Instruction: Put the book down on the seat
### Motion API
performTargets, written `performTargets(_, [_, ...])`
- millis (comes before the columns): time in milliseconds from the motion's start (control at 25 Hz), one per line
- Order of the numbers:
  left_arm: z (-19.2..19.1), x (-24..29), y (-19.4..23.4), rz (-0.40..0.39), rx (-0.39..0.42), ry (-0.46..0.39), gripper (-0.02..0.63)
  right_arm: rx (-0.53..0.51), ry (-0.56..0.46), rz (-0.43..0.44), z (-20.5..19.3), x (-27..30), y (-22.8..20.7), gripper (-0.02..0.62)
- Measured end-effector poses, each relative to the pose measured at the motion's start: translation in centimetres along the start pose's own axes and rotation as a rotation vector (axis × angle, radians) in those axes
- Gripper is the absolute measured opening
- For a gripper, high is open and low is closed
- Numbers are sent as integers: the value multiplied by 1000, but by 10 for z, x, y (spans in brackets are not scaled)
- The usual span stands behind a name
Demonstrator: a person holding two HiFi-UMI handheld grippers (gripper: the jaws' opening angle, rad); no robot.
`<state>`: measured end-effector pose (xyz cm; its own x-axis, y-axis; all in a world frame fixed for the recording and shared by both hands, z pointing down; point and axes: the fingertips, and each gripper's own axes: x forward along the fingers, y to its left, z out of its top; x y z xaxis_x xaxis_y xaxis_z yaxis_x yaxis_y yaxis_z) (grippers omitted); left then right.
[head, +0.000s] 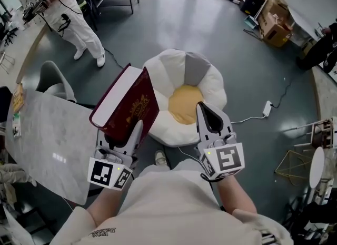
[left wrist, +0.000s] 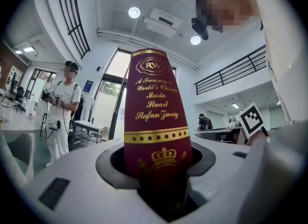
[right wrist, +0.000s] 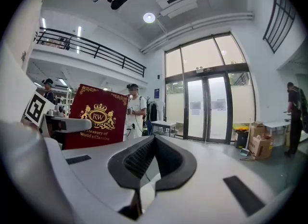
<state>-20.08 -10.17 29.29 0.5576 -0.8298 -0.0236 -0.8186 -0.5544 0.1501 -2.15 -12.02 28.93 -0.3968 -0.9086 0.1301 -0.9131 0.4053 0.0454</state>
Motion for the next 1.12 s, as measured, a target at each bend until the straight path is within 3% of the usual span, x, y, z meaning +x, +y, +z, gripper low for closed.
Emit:
performTargets(480, [8, 22, 11, -8, -70, -5, 235, 0, 26, 44, 4, 31, -8, 0])
performTargets(800, [-2, 48, 11, 31, -63, 30, 235, -2, 58, 80, -4, 47, -29, 0])
performTargets(960, [-5, 79, 21, 19, -87, 43, 235, 3, 78, 93, -17, 61, -43, 0])
performTargets(1120, [0, 141, 39, 16, -81, 72, 235, 16, 104, 104, -18, 95, -75, 0])
